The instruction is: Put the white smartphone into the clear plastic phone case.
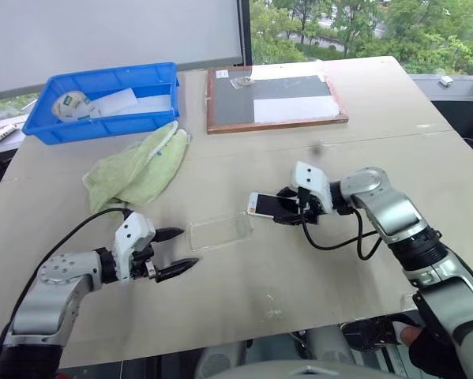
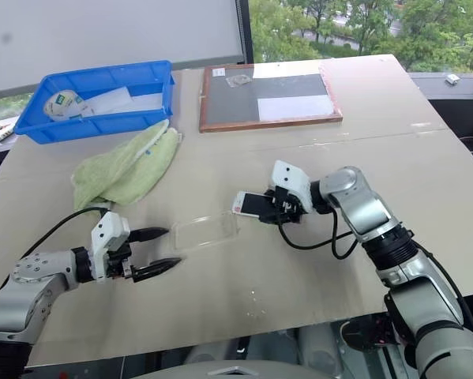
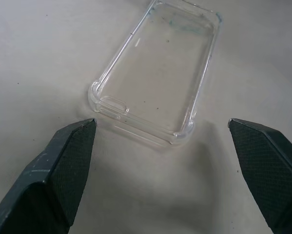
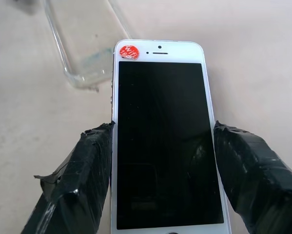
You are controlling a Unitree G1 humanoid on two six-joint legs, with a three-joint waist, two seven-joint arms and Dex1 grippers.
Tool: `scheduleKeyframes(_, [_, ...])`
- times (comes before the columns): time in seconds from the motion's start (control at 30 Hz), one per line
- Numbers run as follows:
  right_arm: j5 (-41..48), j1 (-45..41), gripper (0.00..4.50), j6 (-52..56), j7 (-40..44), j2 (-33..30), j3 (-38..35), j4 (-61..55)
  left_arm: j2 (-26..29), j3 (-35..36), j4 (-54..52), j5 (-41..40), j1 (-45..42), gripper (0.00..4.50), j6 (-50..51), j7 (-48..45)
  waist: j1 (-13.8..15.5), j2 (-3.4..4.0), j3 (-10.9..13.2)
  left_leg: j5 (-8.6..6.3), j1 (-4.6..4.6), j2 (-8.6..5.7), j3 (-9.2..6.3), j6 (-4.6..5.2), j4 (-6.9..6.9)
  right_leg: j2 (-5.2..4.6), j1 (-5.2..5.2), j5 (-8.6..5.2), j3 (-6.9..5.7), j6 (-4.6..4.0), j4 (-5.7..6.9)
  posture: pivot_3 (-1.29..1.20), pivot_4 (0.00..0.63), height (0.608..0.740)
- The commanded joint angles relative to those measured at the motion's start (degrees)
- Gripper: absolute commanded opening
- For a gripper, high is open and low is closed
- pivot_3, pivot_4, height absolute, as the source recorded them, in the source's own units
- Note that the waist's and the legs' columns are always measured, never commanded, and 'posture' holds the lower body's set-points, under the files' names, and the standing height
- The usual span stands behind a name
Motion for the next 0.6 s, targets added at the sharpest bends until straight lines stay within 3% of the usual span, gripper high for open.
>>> scheduleKeyframes(0.03, [1.2, -1.1, 2.78, 0.9, -0.4, 1.3, 0.5, -5.2, -0.2, -1.0, 0.0, 0.2, -0.1, 4.50, -0.6, -0.8, 0.0, 0.01, 0.0, 0.00, 0.00, 0.00, 0.00, 0.00, 0.00, 0.00, 0.00, 0.00, 0.00, 0.00, 0.00, 0.00, 0.150, 0.740])
scheduleKeyframes(0.23, [0.3, -2.3, 2.78, 0.0, -0.5, 2.7, 3.1, -6.2, -2.3, -5.7, 0.3, 1.4, -3.3, 4.50, -0.1, -1.4, 0.6, 0.06, 0.0, 0.00, 0.01, -0.03, -0.05, 0.00, 0.02, -0.02, 0.06, 0.00, -0.06, 0.01, 0.00, 0.00, 0.150, 0.740])
scheduleKeyframes(0.6, [-4.0, -3.4, 2.78, -3.6, 0.0, -0.5, 6.6, -7.4, -8.5, -13.1, -1.3, 1.8, -9.8, 4.50, 3.8, -0.3, 0.7, 0.06, 0.0, 0.01, 0.04, -0.09, -0.08, 0.00, 0.07, -0.04, 0.15, 0.05, -0.08, 0.09, -0.04, 0.00, 0.150, 0.740])
